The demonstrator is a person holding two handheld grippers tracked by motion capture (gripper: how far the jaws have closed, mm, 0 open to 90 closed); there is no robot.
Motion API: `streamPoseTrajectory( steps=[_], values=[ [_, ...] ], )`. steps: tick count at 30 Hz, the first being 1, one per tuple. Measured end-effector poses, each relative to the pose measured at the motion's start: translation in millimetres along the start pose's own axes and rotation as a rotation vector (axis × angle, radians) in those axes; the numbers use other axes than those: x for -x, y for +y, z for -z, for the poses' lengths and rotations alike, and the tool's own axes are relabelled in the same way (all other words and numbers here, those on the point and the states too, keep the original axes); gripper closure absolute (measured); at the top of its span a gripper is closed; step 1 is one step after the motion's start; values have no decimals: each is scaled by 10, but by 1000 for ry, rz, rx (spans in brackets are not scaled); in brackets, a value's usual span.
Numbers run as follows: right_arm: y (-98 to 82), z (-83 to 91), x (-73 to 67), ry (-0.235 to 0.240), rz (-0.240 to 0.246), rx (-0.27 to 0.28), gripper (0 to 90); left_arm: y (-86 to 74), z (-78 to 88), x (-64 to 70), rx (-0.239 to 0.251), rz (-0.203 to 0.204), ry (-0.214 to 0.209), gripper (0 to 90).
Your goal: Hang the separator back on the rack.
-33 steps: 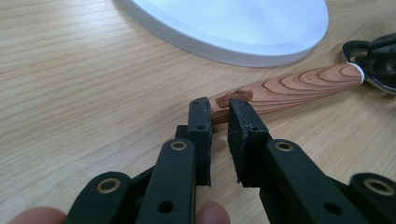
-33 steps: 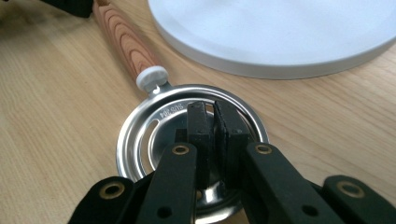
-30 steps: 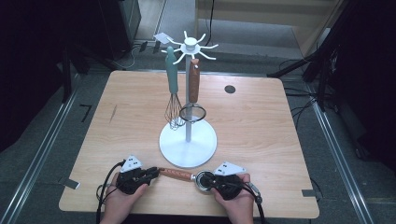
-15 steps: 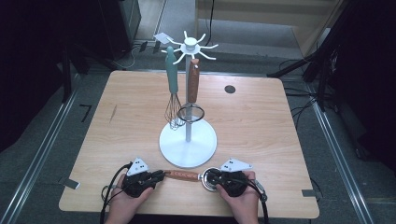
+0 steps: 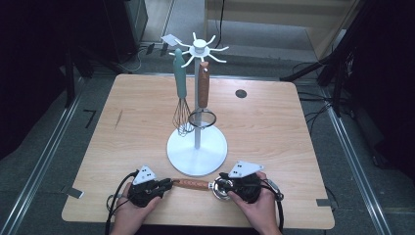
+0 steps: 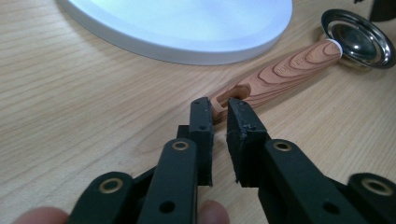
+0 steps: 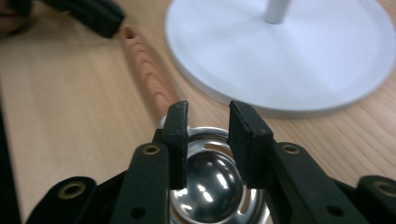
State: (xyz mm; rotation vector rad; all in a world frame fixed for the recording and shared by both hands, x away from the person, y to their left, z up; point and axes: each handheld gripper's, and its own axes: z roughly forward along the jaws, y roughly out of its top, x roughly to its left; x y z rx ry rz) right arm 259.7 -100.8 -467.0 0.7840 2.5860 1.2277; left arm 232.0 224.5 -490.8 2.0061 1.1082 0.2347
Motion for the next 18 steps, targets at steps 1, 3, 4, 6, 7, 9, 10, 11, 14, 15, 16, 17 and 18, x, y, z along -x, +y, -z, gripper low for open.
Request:
streamPoseTrajectory(
  steps=[1, 3, 4, 6, 7, 9, 10, 11, 14, 15, 16, 17, 18],
  values=[
    [17, 6, 0, 14, 15, -6, 671, -2, 18, -20, 9, 3, 1, 783],
    [52, 20, 5, 42, 49, -24, 642, -11, 68, -73, 22, 5, 17, 765],
    [68, 21, 9, 62, 61, -31, 620, -16, 96, -108, 30, 14, 24, 757],
    [99, 14, 33, 111, 81, -53, 563, -31, 153, -181, 53, 33, 40, 737],
    [109, 12, 41, 126, 88, -60, 545, -40, 186, -223, 59, 36, 46, 724],
    [139, -3, 66, 160, 99, -75, 538, -61, 244, -300, 79, 53, 72, 709],
    [157, -12, 76, 164, 104, -81, 542, -74, 273, -338, 91, 62, 83, 700],
    [176, -20, 84, 166, 112, -86, 558, -87, 304, -372, 100, 68, 96, 685],
    [224, -46, 104, 178, 137, -106, 597, -130, 388, -467, 133, 88, 124, 650],
    [240, -51, 108, 175, 147, -118, 610, -150, 424, -504, 140, 95, 135, 647],
    [258, -58, 109, 175, 156, -133, 619, -162, 444, -526, 146, 100, 142, 640],
    [269, -62, 112, 176, 161, -136, 624, -182, 482, -564, 152, 103, 159, 634],
    [287, -68, 115, 178, 167, -142, 626, -194, 503, -586, 156, 106, 170, 629]
  ],
)
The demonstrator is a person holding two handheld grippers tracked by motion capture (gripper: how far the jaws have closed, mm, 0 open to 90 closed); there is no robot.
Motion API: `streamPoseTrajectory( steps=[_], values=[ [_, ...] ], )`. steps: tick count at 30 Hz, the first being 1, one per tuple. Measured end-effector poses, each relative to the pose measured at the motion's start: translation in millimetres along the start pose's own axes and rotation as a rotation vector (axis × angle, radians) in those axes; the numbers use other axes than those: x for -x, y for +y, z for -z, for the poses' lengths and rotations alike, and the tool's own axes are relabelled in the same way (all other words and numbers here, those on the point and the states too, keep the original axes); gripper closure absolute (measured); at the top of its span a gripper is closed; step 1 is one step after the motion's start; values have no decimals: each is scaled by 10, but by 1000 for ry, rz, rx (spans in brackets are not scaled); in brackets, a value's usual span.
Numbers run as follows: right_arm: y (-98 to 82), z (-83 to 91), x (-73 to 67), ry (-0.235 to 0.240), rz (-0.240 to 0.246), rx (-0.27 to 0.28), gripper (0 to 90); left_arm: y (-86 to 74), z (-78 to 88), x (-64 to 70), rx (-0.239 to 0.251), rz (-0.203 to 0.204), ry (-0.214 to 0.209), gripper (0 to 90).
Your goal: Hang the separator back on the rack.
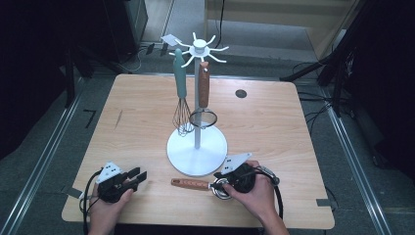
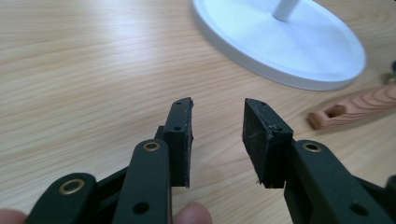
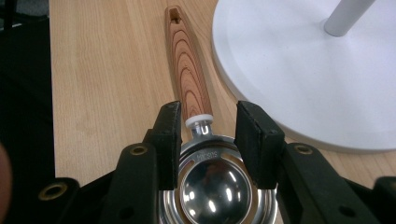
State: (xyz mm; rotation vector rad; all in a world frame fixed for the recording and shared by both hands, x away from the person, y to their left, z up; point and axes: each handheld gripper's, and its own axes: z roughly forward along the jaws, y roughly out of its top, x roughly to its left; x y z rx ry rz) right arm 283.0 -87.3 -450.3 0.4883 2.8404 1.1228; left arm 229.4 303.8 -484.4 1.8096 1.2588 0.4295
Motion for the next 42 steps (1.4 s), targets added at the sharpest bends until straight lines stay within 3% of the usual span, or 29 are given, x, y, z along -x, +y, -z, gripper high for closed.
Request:
streamPoseTrajectory(
  steps=[9, 14, 16, 22, 30, 34, 35, 36, 39, 40, 41, 42],
  values=[
    [158, -98, 13, 32, 83, -83, 663, -65, 201, -236, 29, 37, 88, 624],
    [253, -175, 2, 31, 131, -147, 670, -105, 245, -242, 29, 32, 107, 625],
    [267, -201, -5, 35, 130, -167, 675, -118, 256, -233, 25, 21, 118, 625],
    [315, -286, -20, 30, 131, -263, 675, -144, 268, -232, 19, 15, 125, 625],
    [400, -396, -60, 25, 161, -345, 688, -166, 296, -234, 17, 30, 126, 631],
    [478, -445, -86, 11, 193, -398, 695, -173, 303, -230, 18, 36, 128, 632],
    [498, -475, -49, 24, 258, -382, 695, -174, 305, -231, 16, 35, 128, 632],
    [505, -470, -97, 13, 196, -416, 696, -174, 305, -231, 15, 35, 128, 633],
    [519, -522, -103, 0, 207, -471, 691, -174, 303, -227, 12, 31, 128, 638],
    [524, -560, -80, 4, 262, -457, 692, -173, 302, -225, 11, 32, 129, 638],
    [527, -555, -112, -5, 220, -498, 689, -174, 300, -225, 11, 32, 129, 639],
    [529, -561, -108, -3, 226, -499, 688, -173, 300, -226, 12, 33, 129, 640]
  ],
)
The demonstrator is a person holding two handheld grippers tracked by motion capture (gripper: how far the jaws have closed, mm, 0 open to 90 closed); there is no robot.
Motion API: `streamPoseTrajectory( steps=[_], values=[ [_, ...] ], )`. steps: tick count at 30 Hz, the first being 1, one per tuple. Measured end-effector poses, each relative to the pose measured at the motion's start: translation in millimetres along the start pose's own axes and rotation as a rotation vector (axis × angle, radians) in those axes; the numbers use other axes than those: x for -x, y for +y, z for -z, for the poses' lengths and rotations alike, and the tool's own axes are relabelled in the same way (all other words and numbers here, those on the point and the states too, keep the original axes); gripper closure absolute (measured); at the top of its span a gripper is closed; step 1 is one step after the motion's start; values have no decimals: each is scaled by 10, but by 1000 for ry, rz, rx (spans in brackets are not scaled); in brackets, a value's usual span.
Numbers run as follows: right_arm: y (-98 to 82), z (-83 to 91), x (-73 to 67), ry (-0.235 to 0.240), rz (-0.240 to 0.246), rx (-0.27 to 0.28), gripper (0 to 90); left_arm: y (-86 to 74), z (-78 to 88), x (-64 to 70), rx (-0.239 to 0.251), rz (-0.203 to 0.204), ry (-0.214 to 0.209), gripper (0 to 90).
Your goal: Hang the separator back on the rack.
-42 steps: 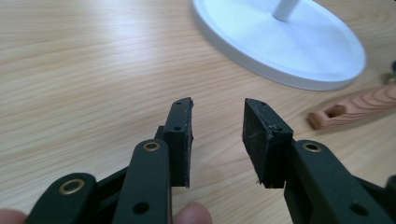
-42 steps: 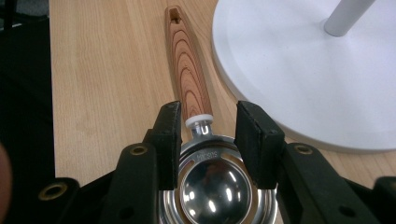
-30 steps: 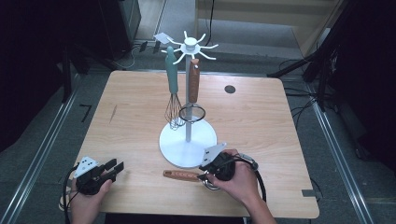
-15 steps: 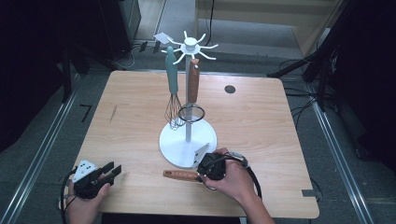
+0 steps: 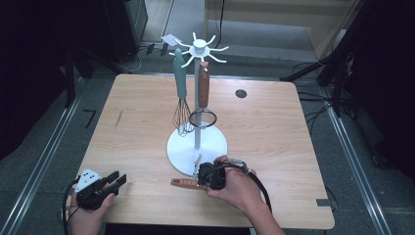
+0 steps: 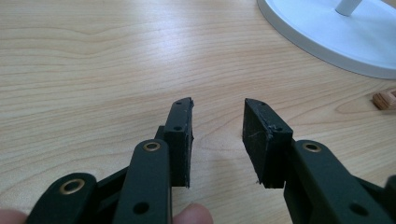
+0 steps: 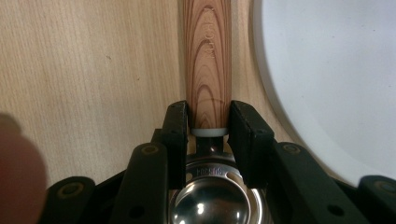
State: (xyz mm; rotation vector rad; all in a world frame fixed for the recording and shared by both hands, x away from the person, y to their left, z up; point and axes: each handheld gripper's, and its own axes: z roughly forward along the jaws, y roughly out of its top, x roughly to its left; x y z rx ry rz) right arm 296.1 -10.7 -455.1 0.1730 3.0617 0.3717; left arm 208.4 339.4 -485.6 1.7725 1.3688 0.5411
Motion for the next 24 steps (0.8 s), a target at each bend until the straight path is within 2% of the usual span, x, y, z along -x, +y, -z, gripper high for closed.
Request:
streamPoseTrajectory(
  steps=[1, 2, 3, 4, 5, 6, 7, 8, 9, 10, 11, 12, 13, 14, 15, 17, 18, 24],
  values=[
    [4, -6, -5, 4, -1, 0, 688, 0, 0, 0, 0, 1, 0, 640],
    [13, -22, 21, -1, 39, 20, 688, 0, 0, -1, -1, -1, -1, 641],
    [21, -30, 24, 2, 46, 26, 687, 0, -1, 0, -2, 0, -1, 641],
    [29, -20, -12, 6, -5, -4, 686, 1, -1, -1, -3, -1, -2, 642],
    [36, -23, -12, 3, -1, -3, 686, 1, -1, 0, -1, -1, -2, 642],
    [52, -50, 15, 7, 49, 24, 685, 0, -2, 1, 0, -1, -2, 643],
    [59, -55, 13, 7, 48, 22, 683, 1, 0, 1, -2, -2, -2, 643],
    [65, -52, -18, 9, 9, 0, 681, 1, 0, 1, -2, -3, -2, 643],
    [69, -54, -18, 9, 10, -1, 680, 1, 0, 1, -2, -2, -2, 643],
    [75, -48, -30, 10, -9, -12, 677, 1, -1, 0, -1, -1, -3, 643],
    [84, -69, 8, 5, 48, 23, 671, 1, -1, -2, 0, 0, -5, 643],
    [90, -71, 17, 1, 62, 30, 669, 1, -1, -1, -1, 1, -4, 644],
    [93, -53, -20, 5, 9, 5, 669, 1, -2, -2, -1, 1, -4, 644],
    [101, -75, 13, 5, 57, 35, 669, 1, -2, -2, -1, 0, -4, 645],
    [106, -55, -26, 11, -9, -11, 669, 1, -1, -1, -1, 1, -4, 645],
    [118, -67, -6, 23, 2, -9, 685, 1, 0, -2, 0, 1, -5, 646],
    [125, -65, -11, 23, -15, -13, 687, 0, 1, -3, 0, 1, -6, 645],
    [122, -68, -19, 20, -10, -10, 686, 1, -1, -8, -3, 4, -9, 646]
  ],
)
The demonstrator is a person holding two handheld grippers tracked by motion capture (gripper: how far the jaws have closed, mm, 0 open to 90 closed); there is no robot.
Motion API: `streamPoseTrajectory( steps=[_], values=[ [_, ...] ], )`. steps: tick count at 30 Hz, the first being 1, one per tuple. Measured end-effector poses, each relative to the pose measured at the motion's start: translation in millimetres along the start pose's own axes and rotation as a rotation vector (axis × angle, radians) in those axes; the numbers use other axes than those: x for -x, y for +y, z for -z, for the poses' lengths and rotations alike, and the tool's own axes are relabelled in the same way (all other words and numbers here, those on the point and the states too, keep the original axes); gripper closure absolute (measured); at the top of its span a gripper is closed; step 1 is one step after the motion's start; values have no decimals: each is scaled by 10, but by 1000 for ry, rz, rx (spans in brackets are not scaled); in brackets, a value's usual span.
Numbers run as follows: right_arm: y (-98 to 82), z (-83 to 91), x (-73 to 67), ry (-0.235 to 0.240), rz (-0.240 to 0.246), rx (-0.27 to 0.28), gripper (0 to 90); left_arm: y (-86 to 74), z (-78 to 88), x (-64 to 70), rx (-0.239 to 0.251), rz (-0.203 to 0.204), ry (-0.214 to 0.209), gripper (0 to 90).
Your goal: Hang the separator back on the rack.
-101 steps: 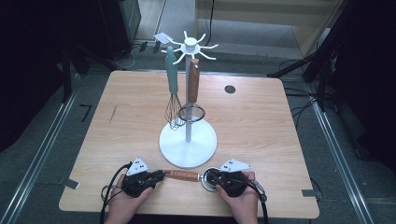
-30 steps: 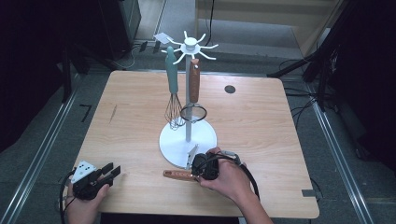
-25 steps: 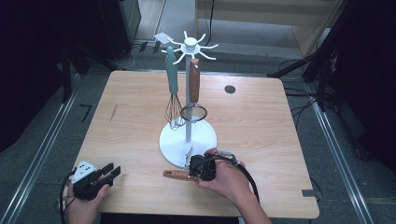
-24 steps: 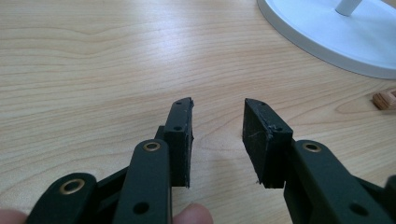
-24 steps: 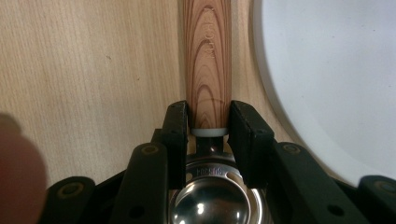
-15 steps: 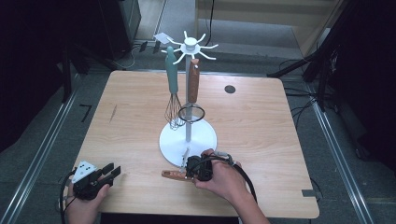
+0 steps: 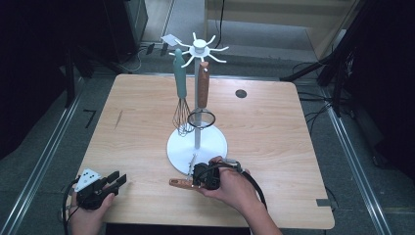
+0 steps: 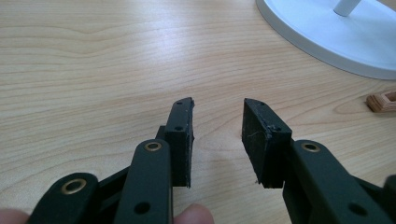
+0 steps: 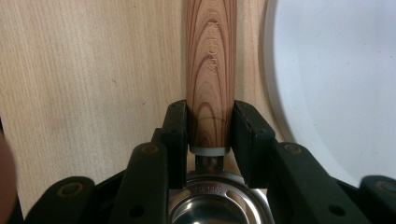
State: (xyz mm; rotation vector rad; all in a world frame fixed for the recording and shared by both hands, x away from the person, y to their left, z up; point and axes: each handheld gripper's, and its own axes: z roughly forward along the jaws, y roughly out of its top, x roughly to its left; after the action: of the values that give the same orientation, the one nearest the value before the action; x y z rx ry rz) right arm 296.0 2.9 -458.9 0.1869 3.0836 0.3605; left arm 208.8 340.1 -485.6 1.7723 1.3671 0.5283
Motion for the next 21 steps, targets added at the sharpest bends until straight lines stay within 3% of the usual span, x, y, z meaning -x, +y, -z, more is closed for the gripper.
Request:
streamPoseTrajectory(
  steps=[5, 9, 13, 17, 21],
  values=[
    [-4, 3, -37, -26, 10, 2, 703, 3, -3, -8, 4, 6, -1, 646],
    [26, 10, -96, -61, -31, -24, 706, 8, -8, -10, 4, 8, -2, 647],
    [-23, 12, -68, -60, -32, 10, 706, 10, -10, -10, 5, 7, -4, 647],
    [-92, 99, -49, -52, -58, 89, 706, 14, -15, -14, 7, 6, -4, 649],
    [-181, 245, -53, -88, -90, 147, 707, 24, -26, -6, 6, 2, -8, 653]
  ],
)
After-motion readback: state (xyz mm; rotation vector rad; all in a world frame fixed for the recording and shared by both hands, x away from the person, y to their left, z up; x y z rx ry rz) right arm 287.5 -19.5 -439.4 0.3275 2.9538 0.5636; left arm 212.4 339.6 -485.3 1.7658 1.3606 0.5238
